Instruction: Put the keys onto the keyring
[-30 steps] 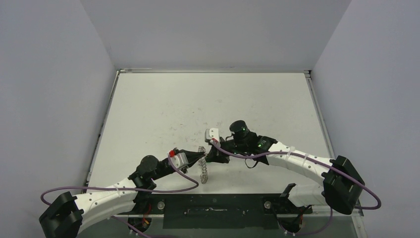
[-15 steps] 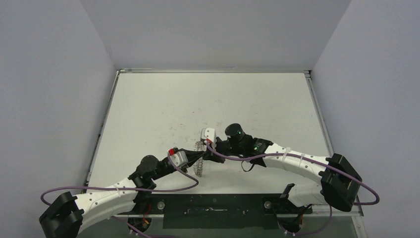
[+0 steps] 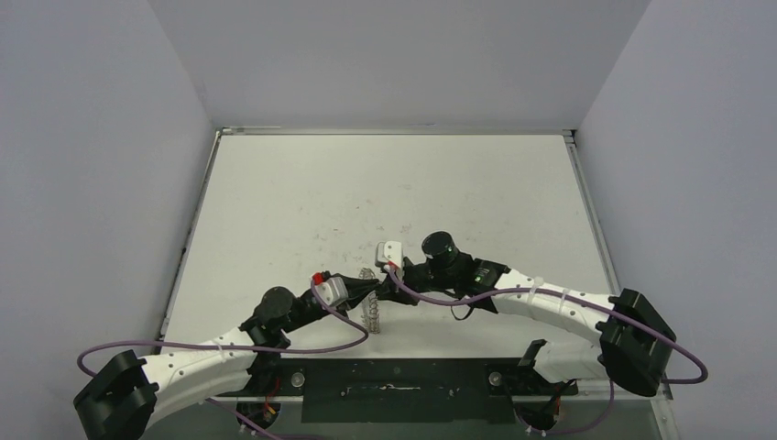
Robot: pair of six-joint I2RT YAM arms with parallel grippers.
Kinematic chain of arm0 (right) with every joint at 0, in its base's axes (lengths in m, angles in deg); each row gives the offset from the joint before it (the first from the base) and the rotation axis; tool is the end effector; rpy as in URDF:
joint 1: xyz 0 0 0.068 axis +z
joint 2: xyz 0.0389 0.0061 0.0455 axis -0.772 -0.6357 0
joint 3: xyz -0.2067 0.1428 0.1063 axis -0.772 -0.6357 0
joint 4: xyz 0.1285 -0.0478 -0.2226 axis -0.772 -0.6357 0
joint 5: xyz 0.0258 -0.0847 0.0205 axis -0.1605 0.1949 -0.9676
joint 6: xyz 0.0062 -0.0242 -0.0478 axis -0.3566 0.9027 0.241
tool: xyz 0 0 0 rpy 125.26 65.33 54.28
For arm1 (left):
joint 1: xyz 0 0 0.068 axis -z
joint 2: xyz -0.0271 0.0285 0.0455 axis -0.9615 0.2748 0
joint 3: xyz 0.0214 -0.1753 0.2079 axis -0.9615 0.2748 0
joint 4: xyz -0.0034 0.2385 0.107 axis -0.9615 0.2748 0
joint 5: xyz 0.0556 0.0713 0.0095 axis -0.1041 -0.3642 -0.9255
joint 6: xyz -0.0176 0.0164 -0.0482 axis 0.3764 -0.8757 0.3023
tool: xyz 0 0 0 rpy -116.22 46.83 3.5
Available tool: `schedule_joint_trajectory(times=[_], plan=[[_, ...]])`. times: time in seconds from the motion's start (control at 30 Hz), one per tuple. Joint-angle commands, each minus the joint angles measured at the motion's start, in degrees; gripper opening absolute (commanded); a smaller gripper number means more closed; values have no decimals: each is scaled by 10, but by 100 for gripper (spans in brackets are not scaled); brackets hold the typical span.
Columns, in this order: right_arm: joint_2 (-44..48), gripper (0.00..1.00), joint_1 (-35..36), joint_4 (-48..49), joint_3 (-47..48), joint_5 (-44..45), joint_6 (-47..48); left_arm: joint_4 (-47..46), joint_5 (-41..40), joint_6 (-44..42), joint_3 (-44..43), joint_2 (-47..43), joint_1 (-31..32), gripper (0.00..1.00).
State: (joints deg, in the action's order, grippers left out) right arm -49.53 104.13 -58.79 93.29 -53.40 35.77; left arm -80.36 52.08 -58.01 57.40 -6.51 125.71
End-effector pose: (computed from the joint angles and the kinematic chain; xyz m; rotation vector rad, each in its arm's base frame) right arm 0.1451 0.2321 0.2367 -1.4769 1.5900 1.0984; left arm 0.0979 -0.1385 0.2056 0.8947 1.2146 -0.8629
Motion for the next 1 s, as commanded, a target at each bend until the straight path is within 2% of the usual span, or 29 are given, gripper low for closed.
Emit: schedule_joint_trajectory(times=[0.0,0.17,0.23,0.37,0.57,0.8,0.97], plan=[[56,4,13,67,3,-102,12,-17,-19,3,-9,3,-1,0],[96,5,12,64,-7,-105,41,16,-27,-2,-16,1,-1,0],[104,9,12,57,-7,-89,42,14,-24,-2,-17,2,-1,0],[107,39,8,24,1,-38,37,16,-25,-6,-15,-9,-1,0],[135,57,-16,27,-15,-14,22,30,-28,-9,-7,-45,-1,0],[165,64,-74,88,-50,-12,-30,56,-34,-12,0,-92,-1,0],[168,72,-85,103,-61,36,-50,96,-51,-15,0,-126,-2,0]])
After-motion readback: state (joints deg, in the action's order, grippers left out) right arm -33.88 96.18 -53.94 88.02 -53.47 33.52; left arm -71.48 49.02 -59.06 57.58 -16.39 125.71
